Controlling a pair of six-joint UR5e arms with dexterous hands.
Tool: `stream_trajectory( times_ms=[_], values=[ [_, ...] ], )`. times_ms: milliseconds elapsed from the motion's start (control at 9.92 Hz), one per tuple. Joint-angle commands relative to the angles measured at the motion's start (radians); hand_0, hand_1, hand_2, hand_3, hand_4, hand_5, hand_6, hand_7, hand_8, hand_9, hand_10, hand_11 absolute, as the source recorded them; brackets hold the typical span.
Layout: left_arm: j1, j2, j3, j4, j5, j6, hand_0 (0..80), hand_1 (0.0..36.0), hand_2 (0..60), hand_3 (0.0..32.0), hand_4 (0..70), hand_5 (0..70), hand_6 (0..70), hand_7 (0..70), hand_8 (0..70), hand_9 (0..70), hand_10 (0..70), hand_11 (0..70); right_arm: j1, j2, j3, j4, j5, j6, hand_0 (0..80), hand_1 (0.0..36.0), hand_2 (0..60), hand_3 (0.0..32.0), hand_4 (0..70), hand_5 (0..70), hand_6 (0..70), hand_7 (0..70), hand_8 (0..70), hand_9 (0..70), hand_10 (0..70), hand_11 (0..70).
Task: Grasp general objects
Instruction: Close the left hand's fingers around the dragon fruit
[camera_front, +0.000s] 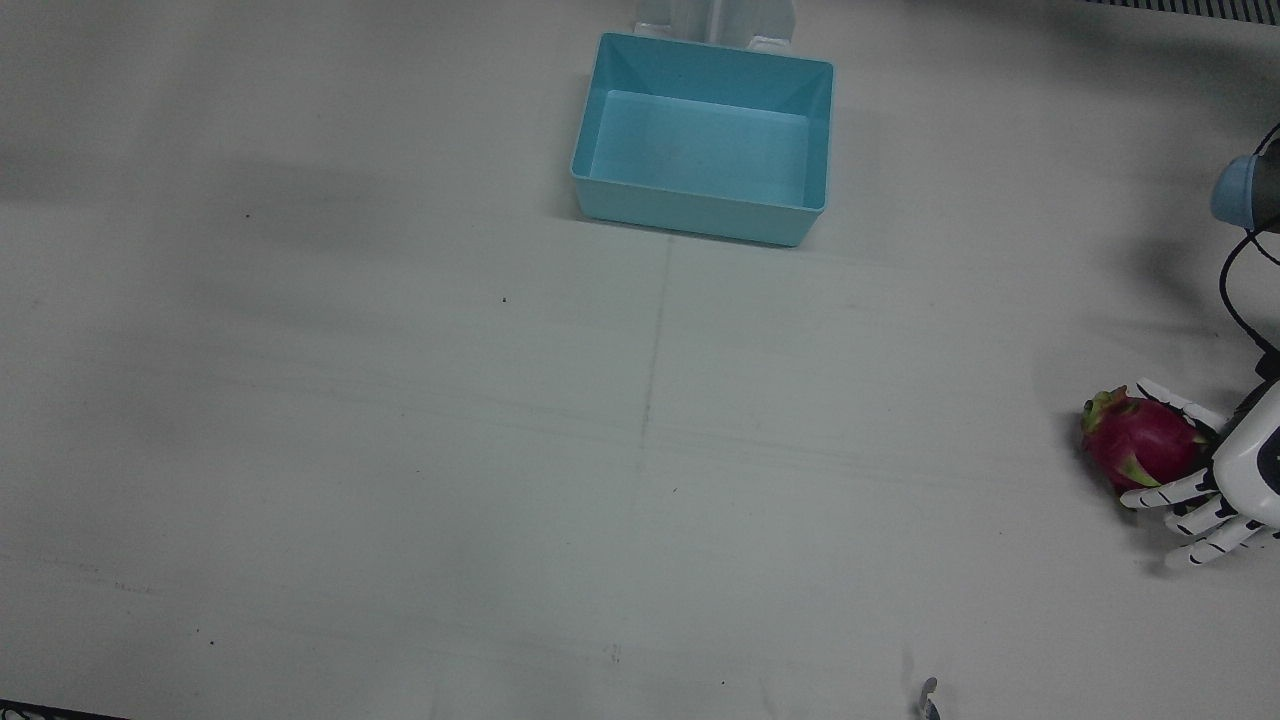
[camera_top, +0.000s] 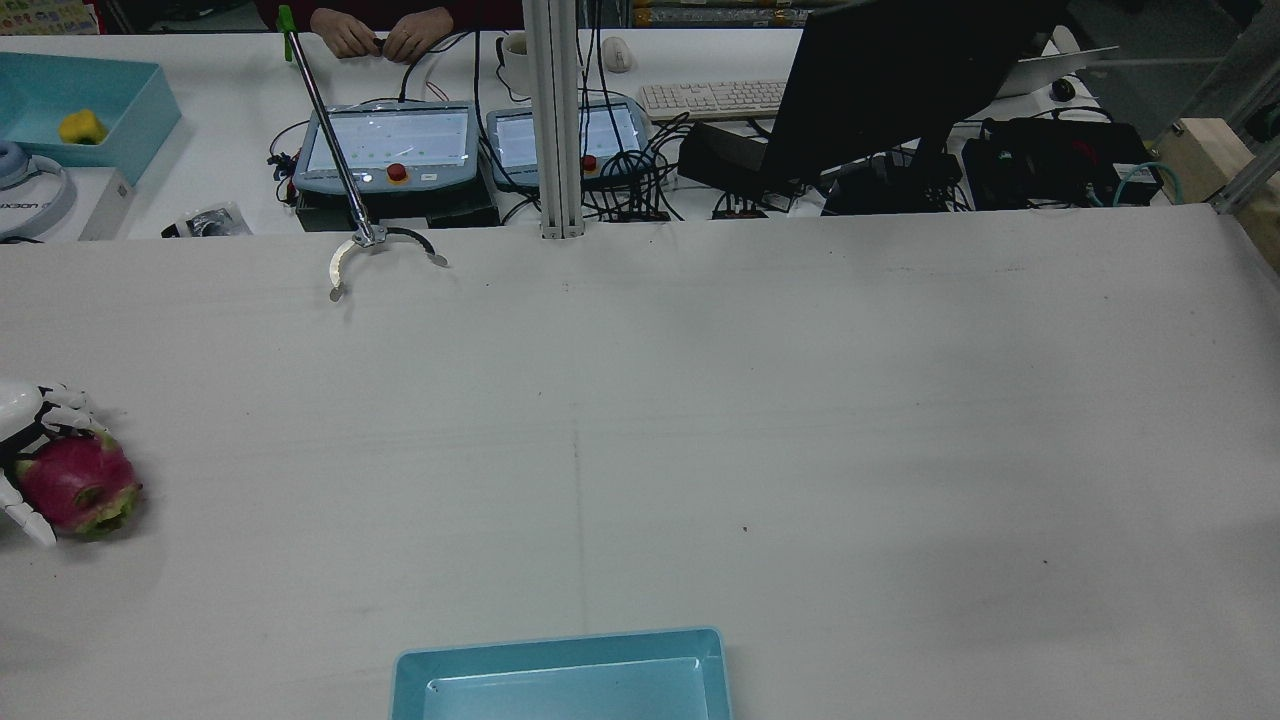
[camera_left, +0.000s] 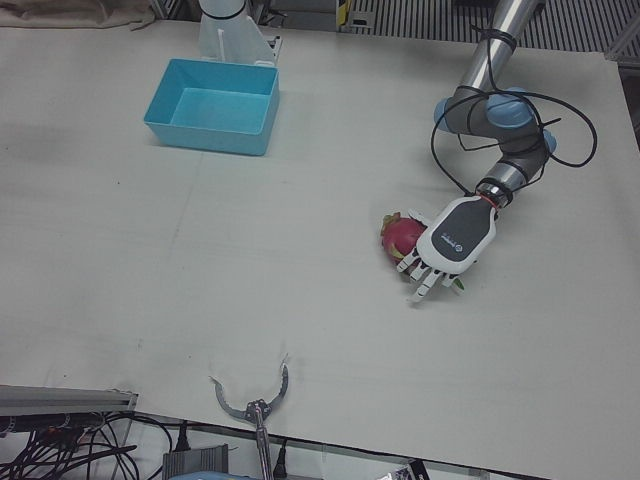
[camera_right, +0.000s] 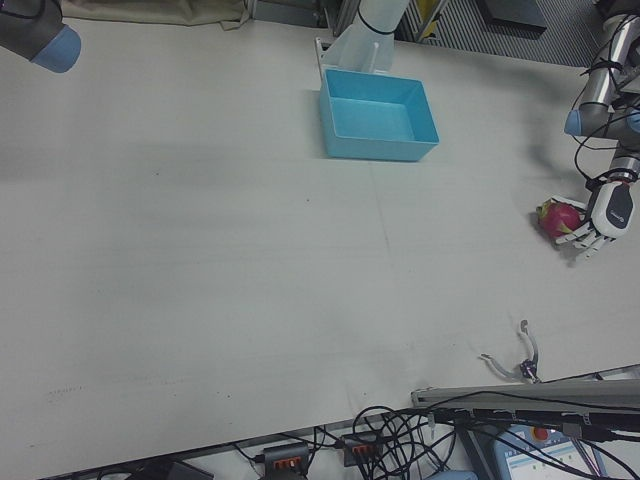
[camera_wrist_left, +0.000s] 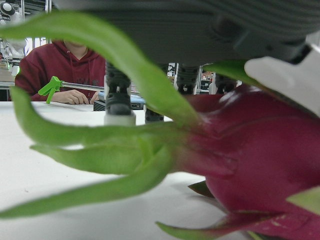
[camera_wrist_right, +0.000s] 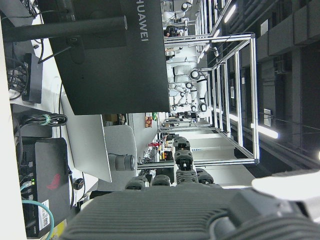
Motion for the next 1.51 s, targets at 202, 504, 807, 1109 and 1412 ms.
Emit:
stream_trajectory(
  times_ms=[202,504,807,1109,1412],
  values=[
    [-0.003,0.006,-0.011,-0.006,-0.01,-0.003,43.7,5.2,60.0,0.0,70.0,57.3,70.0,70.0,70.0,70.0,70.0,70.0,0.0,0.0,0.0,0.0,0.0,0.0,0.0,0.0,0.0,0.0,0.0,0.0,0.0,0.0,0.0,0.0,0.0,0.0],
    [-0.009,0.052,-0.155,0.038,-0.007,-0.017,40.8,9.5,60.0,0.0,70.0,56.1,70.0,70.0,70.0,70.0,70.0,70.0,0.0,0.0,0.0,0.0,0.0,0.0,0.0,0.0,0.0,0.0,0.0,0.0,0.0,0.0,0.0,0.0,0.0,0.0],
    [-0.013,0.114,-0.428,0.17,-0.006,-0.067,39.2,9.4,60.0,0.0,70.0,54.7,70.0,70.0,70.0,70.0,70.0,70.0,0.0,0.0,0.0,0.0,0.0,0.0,0.0,0.0,0.0,0.0,0.0,0.0,0.0,0.0,0.0,0.0,0.0,0.0],
    [-0.01,0.114,-0.565,0.244,-0.001,-0.176,37.2,3.4,60.0,0.0,70.0,51.2,70.0,70.0,70.0,70.0,70.0,70.0,0.0,0.0,0.0,0.0,0.0,0.0,0.0,0.0,0.0,0.0,0.0,0.0,0.0,0.0,0.0,0.0,0.0,0.0],
    [-0.009,0.112,-0.616,0.247,0.004,-0.332,40.1,2.1,60.0,0.0,70.0,50.9,70.0,70.0,70.0,70.0,70.0,70.0,0.0,0.0,0.0,0.0,0.0,0.0,0.0,0.0,0.0,0.0,0.0,0.0,0.0,0.0,0.0,0.0,0.0,0.0]
  ],
)
